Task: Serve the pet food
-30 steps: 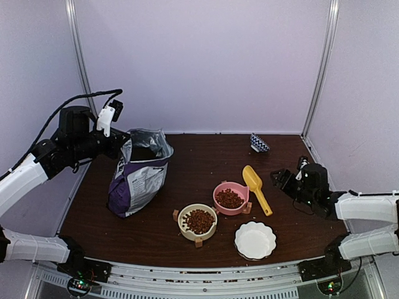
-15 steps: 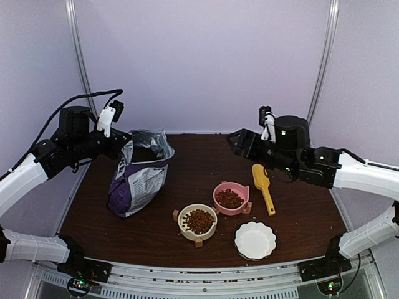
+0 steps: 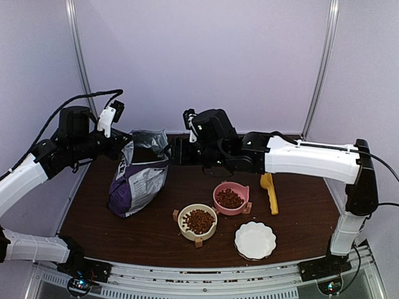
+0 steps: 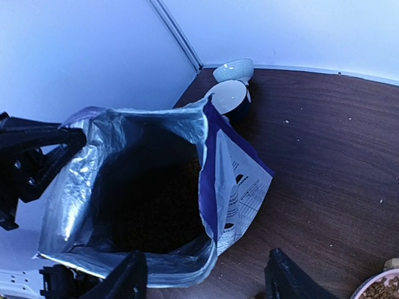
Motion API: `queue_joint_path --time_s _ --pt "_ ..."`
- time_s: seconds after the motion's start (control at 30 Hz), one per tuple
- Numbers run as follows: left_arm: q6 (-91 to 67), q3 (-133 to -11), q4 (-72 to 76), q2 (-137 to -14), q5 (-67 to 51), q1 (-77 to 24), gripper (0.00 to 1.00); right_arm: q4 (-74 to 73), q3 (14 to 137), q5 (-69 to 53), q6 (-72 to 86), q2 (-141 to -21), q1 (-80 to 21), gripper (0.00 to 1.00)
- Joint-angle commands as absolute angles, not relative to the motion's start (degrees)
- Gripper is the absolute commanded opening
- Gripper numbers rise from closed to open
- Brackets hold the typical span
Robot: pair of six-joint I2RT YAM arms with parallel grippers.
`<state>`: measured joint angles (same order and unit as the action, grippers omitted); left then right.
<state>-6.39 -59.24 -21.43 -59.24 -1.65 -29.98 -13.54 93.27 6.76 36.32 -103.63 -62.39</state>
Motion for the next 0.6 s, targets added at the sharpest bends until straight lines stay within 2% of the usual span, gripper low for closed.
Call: queue_joint_path --time_s 0.0,0.1,0.33,0.37,0.57 --pt "-6.68 -60.38 -18.11 -58.11 -2.98 -29.49 0.00 -18.62 99.03 6.06 36.72 -107.32 -62.66 0.57" --pt "-6.69 -60.52 -18.24 -58.64 -3.48 -29.45 0.00 -18.66 101.46 4.37 36.78 -109.78 -62.67 0.44" --pt "-6.30 -60.99 -17.86 -59.91 -9.40 -29.50 0.00 -17.78 109.97 -2.75 36.06 -115.83 -62.75 0.03" --pt "-6.37 -61.24 -17.77 -60.16 -12.30 -29.48 0.00 -17.35 111.59 -3.65 35.75 -116.37 -62.75 0.00" --pt "-7.56 -60.96 -14.85 -59.59 -24.61 -29.53 0.00 -13.94 119.58 -10.23 30.98 -119.79 -62.56 0.00"
